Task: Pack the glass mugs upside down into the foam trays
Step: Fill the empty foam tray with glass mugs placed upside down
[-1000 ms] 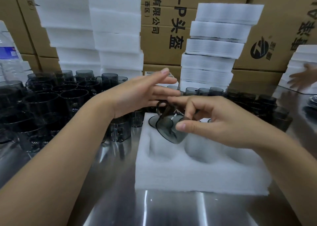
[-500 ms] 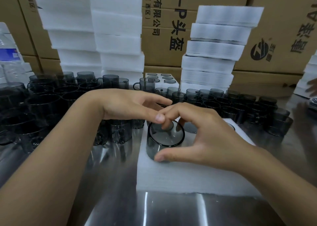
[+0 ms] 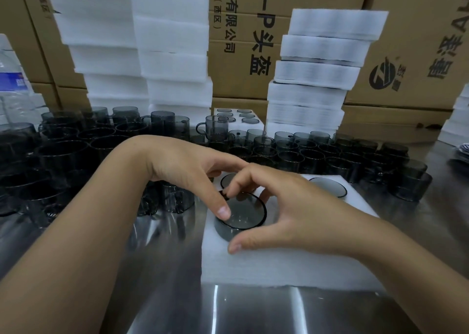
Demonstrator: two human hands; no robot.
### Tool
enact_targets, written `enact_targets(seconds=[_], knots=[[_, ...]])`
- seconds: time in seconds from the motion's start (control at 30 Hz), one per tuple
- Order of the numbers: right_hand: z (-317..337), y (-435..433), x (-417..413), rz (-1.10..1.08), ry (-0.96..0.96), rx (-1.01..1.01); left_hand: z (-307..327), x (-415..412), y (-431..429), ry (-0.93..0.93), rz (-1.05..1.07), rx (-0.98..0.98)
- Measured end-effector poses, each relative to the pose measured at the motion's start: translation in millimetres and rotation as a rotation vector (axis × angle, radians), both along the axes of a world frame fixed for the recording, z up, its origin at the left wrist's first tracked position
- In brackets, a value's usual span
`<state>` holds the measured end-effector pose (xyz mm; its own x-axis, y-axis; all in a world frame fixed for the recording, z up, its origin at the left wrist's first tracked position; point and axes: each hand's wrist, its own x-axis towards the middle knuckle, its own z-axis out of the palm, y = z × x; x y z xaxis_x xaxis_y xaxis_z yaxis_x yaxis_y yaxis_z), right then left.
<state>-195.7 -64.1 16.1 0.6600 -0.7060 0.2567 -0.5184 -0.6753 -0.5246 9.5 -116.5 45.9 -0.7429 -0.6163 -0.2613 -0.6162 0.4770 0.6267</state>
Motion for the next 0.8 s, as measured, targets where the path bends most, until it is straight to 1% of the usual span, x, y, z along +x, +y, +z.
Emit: enact_targets(seconds=[0.07,0.17,0.27,0.33,0.4,0.47,0.53,0.67,0.8], knots=[[-0.7,-1.3,1.2,0.002,0.026,-0.02,-0.2,-2.2,0.5,-0.046,-0.005,-0.021],[-1.6,-2.7,1.8,0.014,0.054,-0.035,-0.1,-4.9,1.7,-0.068,-0.014,-0.025],[-0.6,-4.4,0.6,-0.003,-0.023,0.034,0.9,-4.9,2.9,-0.095,0.001,-0.029],[-1.6,-8.2,-1.5,-0.073,-0.048,0.028,1.6,-5.0,3.6,-0.124,0.025,-0.027],[-5.0,-12.6,-2.7,-0.173,0.086,-0.064,2.2,-5.6,4.5,-0.15,0.049,-0.024],[-8.7,-14.3,-2.4,-0.238,0.208,-0.078,2.7,-7.5,5.1,-0.172,0.06,-0.019],[-10.5,-13.3,-1.5,-0.269,0.247,-0.061,2.8,-10.0,6.2,-0.192,0.058,-0.033],[-12.1,-13.7,-0.8,-0.338,0.329,-0.092,3.1,-12.4,6.8,-0.242,0.091,-0.066],[-12.8,-13.6,1.5,-0.347,0.39,-0.103,3.5,-16.0,8.0,-0.312,0.109,-0.092]])
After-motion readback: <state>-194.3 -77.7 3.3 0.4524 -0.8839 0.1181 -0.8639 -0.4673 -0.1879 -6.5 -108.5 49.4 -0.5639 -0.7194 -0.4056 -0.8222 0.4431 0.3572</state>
